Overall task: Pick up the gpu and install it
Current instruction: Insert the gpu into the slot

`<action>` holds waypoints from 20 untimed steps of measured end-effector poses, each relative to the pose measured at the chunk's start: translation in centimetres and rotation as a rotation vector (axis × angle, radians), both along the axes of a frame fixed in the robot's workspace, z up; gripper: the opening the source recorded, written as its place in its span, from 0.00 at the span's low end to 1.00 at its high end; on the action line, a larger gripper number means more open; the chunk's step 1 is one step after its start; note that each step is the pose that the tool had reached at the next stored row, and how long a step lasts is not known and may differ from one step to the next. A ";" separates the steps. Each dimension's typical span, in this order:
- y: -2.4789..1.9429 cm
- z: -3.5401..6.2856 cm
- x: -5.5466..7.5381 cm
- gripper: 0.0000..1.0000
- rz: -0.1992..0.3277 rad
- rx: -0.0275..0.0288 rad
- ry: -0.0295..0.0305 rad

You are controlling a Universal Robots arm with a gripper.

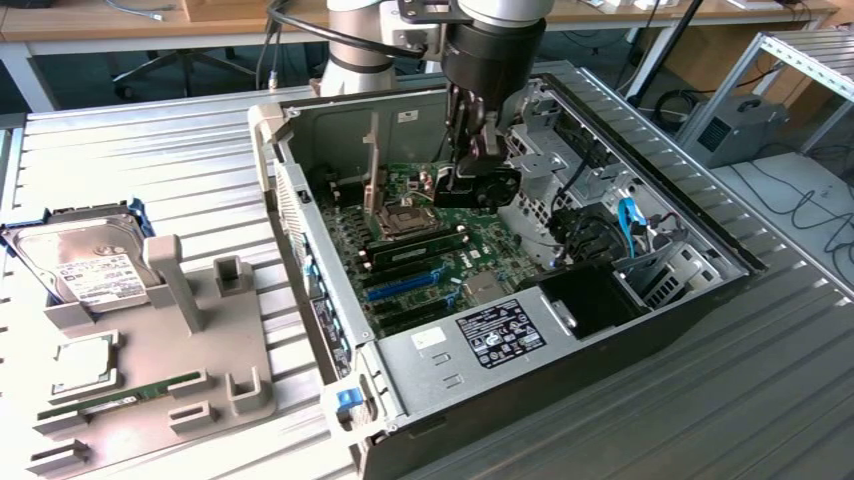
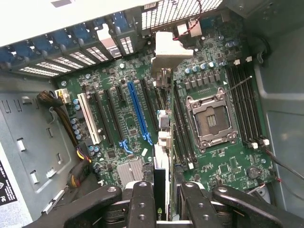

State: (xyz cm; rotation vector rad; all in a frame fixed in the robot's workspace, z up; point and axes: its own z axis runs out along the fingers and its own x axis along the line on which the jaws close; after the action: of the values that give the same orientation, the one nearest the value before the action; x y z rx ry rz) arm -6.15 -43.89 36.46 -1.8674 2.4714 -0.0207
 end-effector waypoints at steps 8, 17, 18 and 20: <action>0.00 -0.01 0.0 0.26 0.013 -0.0002 0.0000; 0.00 -0.01 0.0 0.26 0.033 -0.0003 0.0000; 0.00 -0.01 0.0 0.26 0.035 -0.0003 0.0000; 0.00 -0.01 0.0 0.26 0.039 -0.0003 0.0000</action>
State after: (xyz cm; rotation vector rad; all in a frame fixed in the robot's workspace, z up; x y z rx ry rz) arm -6.15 -43.89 36.45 -1.9146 2.4349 -0.0197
